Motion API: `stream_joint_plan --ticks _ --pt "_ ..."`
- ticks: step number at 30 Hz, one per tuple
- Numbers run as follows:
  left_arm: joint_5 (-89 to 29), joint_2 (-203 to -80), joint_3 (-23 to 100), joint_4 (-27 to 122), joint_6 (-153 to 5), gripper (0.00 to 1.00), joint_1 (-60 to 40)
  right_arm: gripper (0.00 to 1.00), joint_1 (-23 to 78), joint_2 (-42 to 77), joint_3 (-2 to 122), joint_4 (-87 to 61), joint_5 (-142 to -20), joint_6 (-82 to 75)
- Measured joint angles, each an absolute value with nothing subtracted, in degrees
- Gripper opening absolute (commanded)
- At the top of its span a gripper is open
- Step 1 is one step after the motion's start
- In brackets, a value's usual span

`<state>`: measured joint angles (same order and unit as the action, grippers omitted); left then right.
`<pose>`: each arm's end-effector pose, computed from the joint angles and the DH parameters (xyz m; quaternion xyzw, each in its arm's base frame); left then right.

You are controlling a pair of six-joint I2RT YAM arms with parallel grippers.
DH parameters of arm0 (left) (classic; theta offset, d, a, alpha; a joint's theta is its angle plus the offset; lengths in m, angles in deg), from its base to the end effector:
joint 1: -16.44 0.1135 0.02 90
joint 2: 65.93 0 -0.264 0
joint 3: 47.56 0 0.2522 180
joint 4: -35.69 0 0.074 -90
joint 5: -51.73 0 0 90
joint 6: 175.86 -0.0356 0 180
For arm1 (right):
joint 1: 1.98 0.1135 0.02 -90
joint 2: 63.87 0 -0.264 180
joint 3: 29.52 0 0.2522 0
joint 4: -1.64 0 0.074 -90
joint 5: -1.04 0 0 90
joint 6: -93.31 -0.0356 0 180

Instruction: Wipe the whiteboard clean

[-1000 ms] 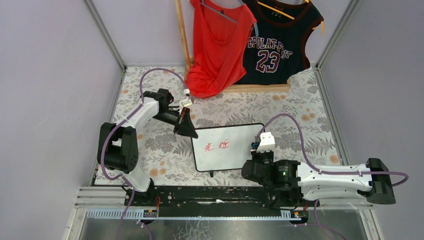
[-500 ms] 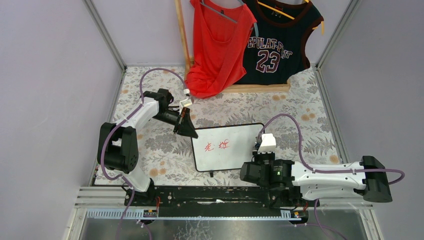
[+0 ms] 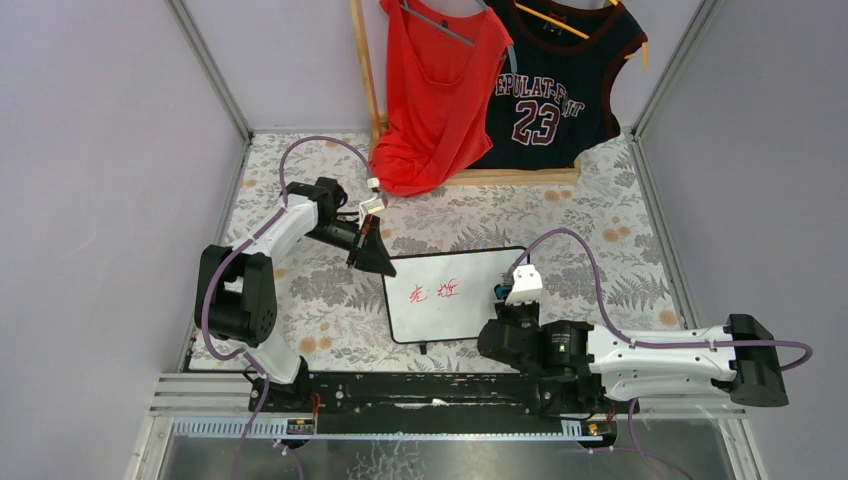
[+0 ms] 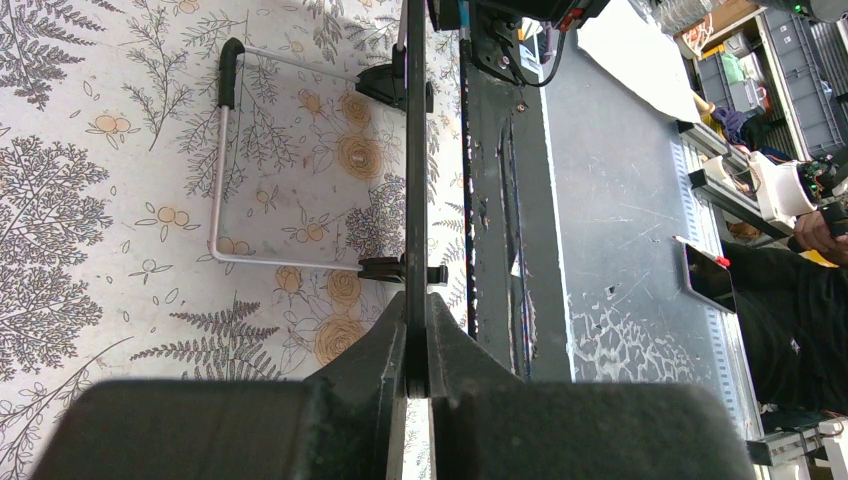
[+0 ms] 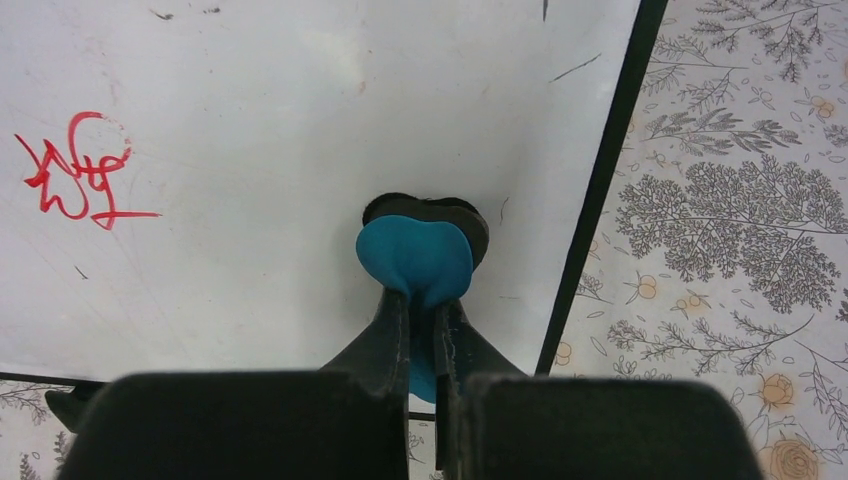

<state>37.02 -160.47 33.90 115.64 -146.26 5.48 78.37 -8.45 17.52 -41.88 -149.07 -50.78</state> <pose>0.2705 -0.0875 0.2367 0.4486 0.6524 -0.5634 0.2363 0.0600 0.1686 0.2219 -0.0267 0.8339 0.0772 0.5459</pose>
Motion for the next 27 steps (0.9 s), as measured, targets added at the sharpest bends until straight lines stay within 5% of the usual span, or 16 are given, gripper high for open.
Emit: stream_joint_plan --ticks 19,27 --pt "37.02 -160.47 33.90 115.67 -146.22 0.00 5.24 0.00 78.40 -8.30 17.81 -57.60 -148.94 -69.44" --pt "37.04 -160.47 33.90 115.73 -146.17 0.00 5.24 0.00 78.37 -7.05 17.76 -52.83 -149.05 -62.19"
